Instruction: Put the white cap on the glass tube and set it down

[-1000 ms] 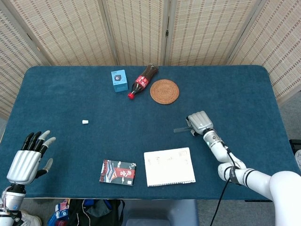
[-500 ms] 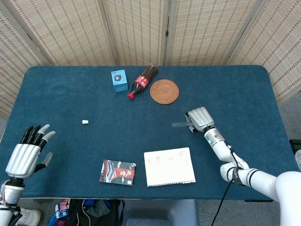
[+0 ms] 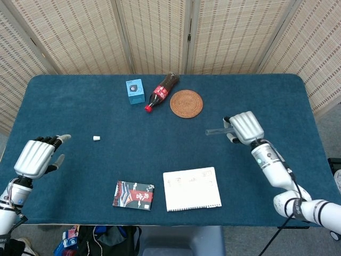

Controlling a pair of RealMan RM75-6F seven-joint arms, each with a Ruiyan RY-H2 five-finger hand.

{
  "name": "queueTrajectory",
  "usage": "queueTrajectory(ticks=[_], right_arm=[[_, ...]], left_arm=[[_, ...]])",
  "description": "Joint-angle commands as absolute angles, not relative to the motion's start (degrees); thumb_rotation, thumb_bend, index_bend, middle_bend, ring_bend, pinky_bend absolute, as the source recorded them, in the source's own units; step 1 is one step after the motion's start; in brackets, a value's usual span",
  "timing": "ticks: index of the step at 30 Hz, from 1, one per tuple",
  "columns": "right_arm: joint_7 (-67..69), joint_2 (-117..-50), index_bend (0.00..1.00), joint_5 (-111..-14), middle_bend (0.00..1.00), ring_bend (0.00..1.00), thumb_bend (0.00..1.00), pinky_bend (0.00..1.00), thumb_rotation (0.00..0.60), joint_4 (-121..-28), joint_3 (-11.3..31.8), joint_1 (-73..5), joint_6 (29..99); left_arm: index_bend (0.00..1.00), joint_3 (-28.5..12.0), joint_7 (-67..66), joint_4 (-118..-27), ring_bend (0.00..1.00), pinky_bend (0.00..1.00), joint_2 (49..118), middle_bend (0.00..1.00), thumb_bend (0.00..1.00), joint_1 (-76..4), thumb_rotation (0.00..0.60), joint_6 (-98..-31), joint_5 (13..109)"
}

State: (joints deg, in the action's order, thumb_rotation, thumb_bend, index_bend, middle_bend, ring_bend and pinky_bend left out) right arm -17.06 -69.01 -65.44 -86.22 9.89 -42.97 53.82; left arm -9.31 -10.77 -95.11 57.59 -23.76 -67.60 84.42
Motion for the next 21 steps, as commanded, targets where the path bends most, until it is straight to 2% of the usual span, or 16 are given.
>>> queueTrajectory(ticks=[1, 3, 7, 13, 21], right_arm=[[-18.3, -64.6, 0.87, -65.8, 1.00, 1.00, 0.60, 1.00, 0.600, -91.4, 9.8, -40.4, 56.7], [-18.6, -63.0, 0.87, -65.9, 1.00, 1.00, 0.60, 1.00, 0.600, -93.1, 9.5, -39.6, 57.3], [-18.9, -61.3, 0.87, -66.1, 1.00, 1.00, 0.60, 1.00, 0.600, -95.1, 8.9, -38.1, 58.4], [-18.3, -60.8, 0.87, -67.1, 1.00, 1.00, 0.61, 1.00, 0.600, -95.4, 7.7, -36.6, 58.7], [-16.9, -60.9, 0.87, -68.0, 1.00, 1.00, 0.61, 1.00, 0.600, -94.7, 7.3, -35.7, 58.5]], left_arm=[[0.26, -9.1, -9.1, -93.4, 0.68, 0.77, 56.6, 0.67, 0.38, -29.0, 0.600, -58.4, 83.2], [0.24, -9.0, -8.2, -92.9, 0.78, 0.86, 56.5, 0.77, 0.38, -31.5, 0.600, -53.5, 82.1], [0.17, -9.0, -7.1, -91.2, 0.89, 0.94, 57.3, 0.87, 0.41, -35.9, 0.600, -45.2, 78.7], [0.12, -8.8, -3.2, -88.1, 0.94, 0.98, 59.8, 0.93, 0.48, -41.3, 0.600, -33.2, 71.1], [0.10, -7.0, -4.4, -80.4, 0.96, 0.99, 65.0, 0.94, 0.49, -45.7, 0.600, -27.1, 64.0]])
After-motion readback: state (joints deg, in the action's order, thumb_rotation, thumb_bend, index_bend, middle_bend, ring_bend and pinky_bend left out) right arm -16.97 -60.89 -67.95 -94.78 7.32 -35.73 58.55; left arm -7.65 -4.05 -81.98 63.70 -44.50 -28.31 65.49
